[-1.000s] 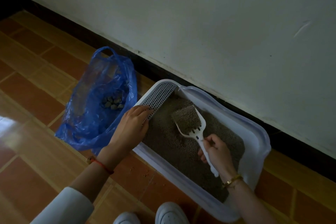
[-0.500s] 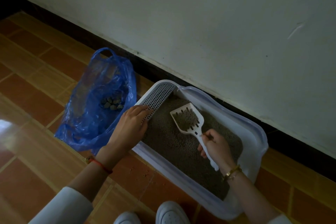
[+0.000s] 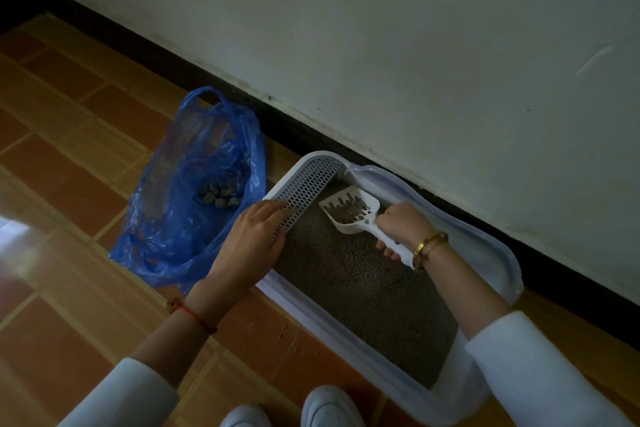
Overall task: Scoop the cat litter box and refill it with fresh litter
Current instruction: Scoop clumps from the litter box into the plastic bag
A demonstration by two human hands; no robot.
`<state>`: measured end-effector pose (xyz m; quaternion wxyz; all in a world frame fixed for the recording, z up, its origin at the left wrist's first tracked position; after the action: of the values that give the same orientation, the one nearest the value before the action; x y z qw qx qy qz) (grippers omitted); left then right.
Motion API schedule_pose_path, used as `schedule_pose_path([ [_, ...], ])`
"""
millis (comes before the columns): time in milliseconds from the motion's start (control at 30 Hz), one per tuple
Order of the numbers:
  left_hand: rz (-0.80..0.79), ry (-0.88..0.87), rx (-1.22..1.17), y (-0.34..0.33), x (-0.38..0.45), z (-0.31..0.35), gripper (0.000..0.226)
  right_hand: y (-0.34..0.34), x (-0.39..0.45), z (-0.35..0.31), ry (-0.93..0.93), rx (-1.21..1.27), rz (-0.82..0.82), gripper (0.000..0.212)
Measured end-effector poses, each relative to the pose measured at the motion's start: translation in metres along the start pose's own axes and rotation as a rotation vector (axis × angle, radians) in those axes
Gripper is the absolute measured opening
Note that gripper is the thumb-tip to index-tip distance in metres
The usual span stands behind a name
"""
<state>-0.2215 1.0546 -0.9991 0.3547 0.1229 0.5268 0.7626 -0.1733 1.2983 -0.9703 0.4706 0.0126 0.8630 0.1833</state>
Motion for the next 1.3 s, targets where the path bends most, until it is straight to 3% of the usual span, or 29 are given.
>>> schedule_pose_path([
  [167, 0.009, 0.008, 0.008, 0.002, 0.001, -0.003, 0.038, 0.009, 0.006, -0.020, -0.058, -0.015, -0.080, 0.028],
  [267, -0.003, 0.014, -0.001, 0.003, 0.002, -0.004, 0.043, 0.001, 0.016, -0.022, -0.050, -0.002, -0.048, 0.028],
  [567, -0.035, 0.046, 0.000, -0.004, 0.000, -0.006, 0.039, -0.050, 0.021, 0.030, 0.229, 0.030, 0.143, 0.014],
  [767, -0.048, 0.036, 0.029, -0.008, -0.002, -0.010, 0.037, -0.052, 0.026, 0.000, 0.210, -0.027, 0.051, 0.018],
  [1067, -0.035, 0.069, 0.006, -0.003, -0.011, -0.018, 0.046, -0.063, 0.036, 0.021, 0.235, 0.175, 0.166, 0.013],
  [1300, -0.030, 0.067, 0.009, 0.000, -0.014, -0.015, 0.048, -0.070, 0.030, 0.038, 0.339, 0.101, 0.179, 0.012],
])
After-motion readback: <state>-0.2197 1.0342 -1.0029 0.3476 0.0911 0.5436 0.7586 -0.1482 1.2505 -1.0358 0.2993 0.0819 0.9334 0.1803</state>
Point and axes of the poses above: each hand's wrist, its own x-axis towards the middle knuckle, its own y-axis out of the back of the hand, z = x × y, the point moved 1 cm from there along x, towards the middle knuckle, and after that the axes turned 15 degrees about -z, right-handed, at the moved point
